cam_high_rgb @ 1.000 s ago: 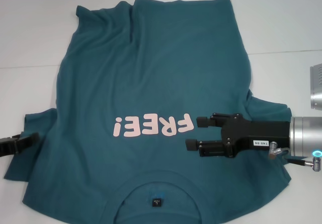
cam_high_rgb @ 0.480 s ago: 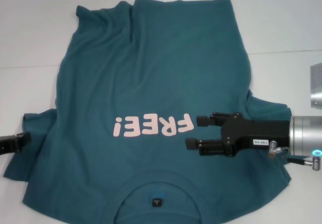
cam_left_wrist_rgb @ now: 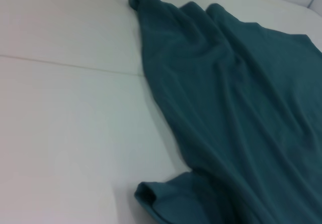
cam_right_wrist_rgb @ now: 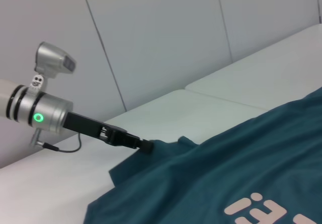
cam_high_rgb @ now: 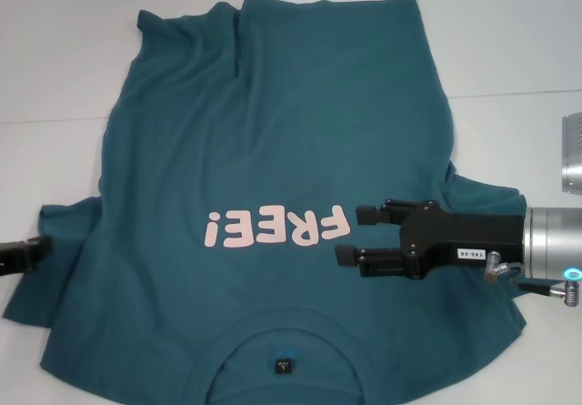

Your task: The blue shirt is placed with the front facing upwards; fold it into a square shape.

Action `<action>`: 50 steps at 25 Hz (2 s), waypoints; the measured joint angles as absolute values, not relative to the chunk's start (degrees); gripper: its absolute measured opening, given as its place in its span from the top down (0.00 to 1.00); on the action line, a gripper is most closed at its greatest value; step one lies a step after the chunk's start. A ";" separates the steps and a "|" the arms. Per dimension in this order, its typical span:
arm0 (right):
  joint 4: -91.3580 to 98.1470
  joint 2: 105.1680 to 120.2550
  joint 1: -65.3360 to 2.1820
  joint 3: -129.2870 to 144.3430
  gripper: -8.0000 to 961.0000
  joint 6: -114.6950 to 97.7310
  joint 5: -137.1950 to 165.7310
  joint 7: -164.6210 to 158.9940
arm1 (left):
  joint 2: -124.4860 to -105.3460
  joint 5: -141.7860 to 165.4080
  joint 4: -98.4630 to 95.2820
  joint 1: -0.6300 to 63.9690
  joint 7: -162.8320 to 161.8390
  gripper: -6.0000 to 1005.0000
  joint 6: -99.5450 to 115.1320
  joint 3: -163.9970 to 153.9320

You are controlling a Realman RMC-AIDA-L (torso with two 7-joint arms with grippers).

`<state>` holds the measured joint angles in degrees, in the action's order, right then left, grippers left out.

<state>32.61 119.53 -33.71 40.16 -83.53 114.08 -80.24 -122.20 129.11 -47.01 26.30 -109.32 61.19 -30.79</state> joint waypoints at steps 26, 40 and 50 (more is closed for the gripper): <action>31.11 119.52 -33.83 40.43 0.10 -82.72 112.50 -80.24 | -120.34 132.17 -53.06 26.60 -112.24 0.99 58.09 -29.74; 30.84 119.53 -33.77 40.47 0.10 -82.72 112.49 -80.24 | -121.05 132.18 -56.06 27.60 -112.24 0.99 57.38 -31.28; 30.70 119.53 -33.72 40.66 0.10 -82.61 112.53 -80.24 | -122.15 131.98 -58.53 27.34 -112.87 1.00 58.26 -31.55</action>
